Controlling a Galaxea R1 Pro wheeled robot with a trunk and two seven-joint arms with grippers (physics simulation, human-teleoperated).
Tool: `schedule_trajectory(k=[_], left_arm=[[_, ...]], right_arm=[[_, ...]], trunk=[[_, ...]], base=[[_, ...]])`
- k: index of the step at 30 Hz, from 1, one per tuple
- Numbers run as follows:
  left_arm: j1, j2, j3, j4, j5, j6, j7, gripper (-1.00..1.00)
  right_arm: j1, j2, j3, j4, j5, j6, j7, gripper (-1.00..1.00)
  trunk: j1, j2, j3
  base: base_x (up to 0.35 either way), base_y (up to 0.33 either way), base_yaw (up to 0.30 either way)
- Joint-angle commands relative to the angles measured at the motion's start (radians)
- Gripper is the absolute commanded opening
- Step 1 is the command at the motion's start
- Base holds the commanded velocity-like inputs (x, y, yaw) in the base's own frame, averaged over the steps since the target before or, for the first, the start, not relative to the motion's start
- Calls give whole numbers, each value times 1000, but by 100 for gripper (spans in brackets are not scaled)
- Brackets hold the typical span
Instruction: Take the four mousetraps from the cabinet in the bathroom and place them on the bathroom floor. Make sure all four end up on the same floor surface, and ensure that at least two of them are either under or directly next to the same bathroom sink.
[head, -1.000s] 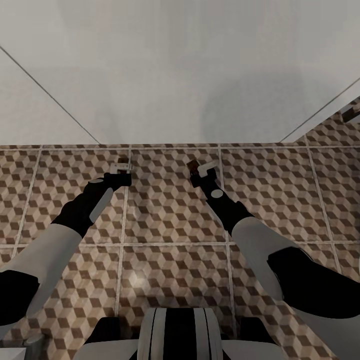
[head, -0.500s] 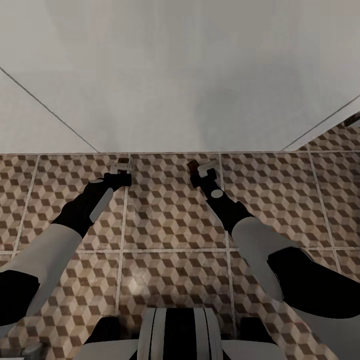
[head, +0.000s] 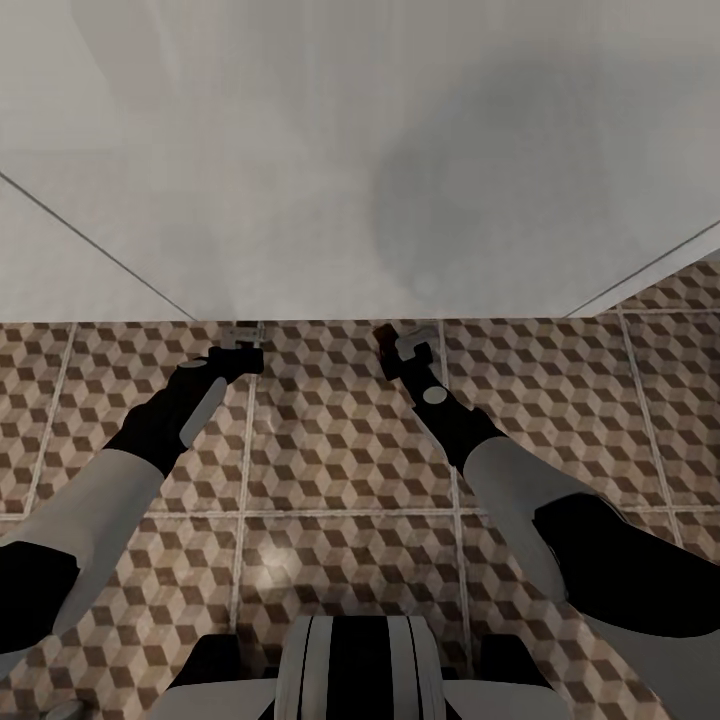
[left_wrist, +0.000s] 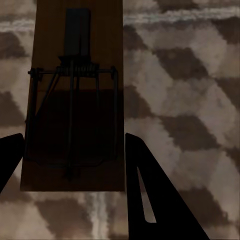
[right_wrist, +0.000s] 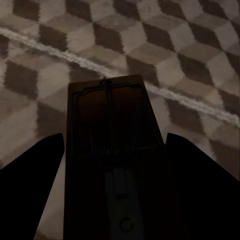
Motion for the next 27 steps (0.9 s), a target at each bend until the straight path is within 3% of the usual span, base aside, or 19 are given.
schedule_trajectory(k=[1, 7, 10, 11, 15, 23, 27], left_arm=[[0, 2, -6, -2, 9, 3, 7, -100], [2, -1, -16, -1, 9, 2, 6, -100], [3, -1, -43, 0, 9, 1, 7, -100], [3, -1, -67, 2, 9, 1, 7, -100], [7, -6, -87, 17, 9, 0, 7, -100], [10, -26, -97, 94, 9, -89, 5, -100], [10, -30, -99, 112, 9, -102, 5, -100]], right_arm=[[-1, 0, 4, 10, 10, -13, -10, -100], [-1, 0, 4, 26, 10, -32, -10, -100], [-1, 0, 4, 28, 11, -36, -10, -100], [-1, 0, 4, 28, 11, -37, -10, -100], [-2, 0, 4, 28, 11, -37, -10, -100], [-1, 0, 4, 29, 11, -37, -10, -100], [-2, 0, 4, 29, 11, -37, -10, -100]], trunk=[[0, 0, 0], [0, 0, 0], [0, 0, 0], [0, 0, 0], [0, 0, 0], [0, 0, 0], [0, 0, 0]], base=[[1, 0, 0], [0, 0, 0], [0, 0, 0], [0, 0, 0], [0, 0, 0], [0, 0, 0], [0, 0, 0]])
